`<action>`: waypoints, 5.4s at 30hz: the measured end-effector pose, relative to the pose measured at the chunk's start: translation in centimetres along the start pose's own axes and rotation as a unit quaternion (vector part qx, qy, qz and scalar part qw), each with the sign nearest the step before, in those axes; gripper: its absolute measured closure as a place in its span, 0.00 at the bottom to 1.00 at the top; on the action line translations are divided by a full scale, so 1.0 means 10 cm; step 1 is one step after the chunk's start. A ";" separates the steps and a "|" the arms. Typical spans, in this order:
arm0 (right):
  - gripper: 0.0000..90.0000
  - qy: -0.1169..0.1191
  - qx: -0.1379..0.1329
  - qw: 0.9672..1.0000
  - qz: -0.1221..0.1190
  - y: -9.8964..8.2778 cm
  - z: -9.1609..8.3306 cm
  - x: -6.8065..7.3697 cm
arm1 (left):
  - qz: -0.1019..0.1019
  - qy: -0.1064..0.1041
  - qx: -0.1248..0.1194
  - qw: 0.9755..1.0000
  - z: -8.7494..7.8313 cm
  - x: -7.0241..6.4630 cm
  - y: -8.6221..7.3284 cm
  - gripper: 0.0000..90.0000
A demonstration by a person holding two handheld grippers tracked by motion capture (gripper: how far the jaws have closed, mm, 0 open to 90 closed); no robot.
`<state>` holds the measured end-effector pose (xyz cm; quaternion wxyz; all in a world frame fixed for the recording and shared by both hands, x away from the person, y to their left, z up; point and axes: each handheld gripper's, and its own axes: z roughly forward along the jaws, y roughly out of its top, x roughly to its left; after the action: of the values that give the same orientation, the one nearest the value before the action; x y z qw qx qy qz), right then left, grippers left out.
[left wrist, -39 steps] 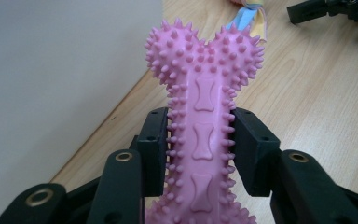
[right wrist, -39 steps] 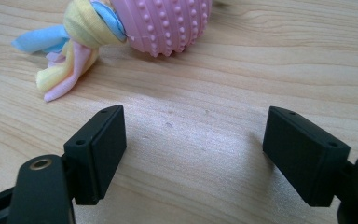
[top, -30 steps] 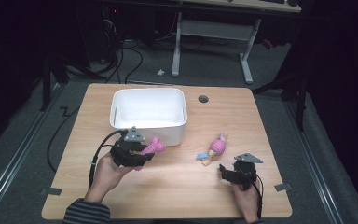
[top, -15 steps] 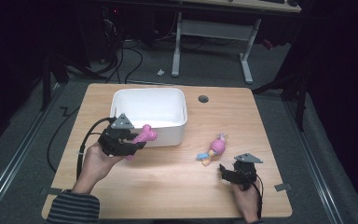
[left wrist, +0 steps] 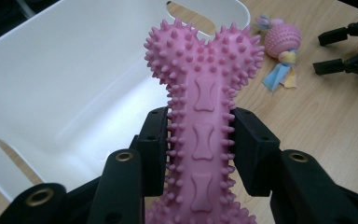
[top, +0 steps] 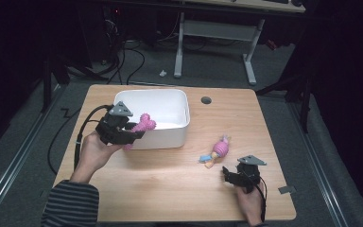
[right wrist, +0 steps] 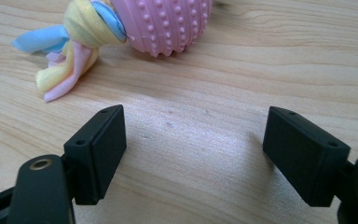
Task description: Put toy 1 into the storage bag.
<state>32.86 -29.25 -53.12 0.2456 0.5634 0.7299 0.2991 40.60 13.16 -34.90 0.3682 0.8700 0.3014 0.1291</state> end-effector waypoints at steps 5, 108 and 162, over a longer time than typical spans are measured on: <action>0.24 0.000 0.000 1.000 0.000 0.00 0.00 0.00 | -0.008 0.005 -0.005 1.000 -0.02 0.09 0.06 0.65; 0.24 0.001 0.000 1.000 0.002 0.00 0.00 0.01 | -0.057 0.075 -0.018 0.995 0.22 0.39 0.04 0.39; 0.24 0.001 0.000 1.000 0.002 0.00 0.00 0.01 | -0.109 0.083 -0.077 0.988 -0.22 0.23 -0.72 0.39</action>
<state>32.79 -29.16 -53.11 0.2443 0.5645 0.7292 0.3000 38.30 19.82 -38.54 0.4199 0.7872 0.4130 0.1829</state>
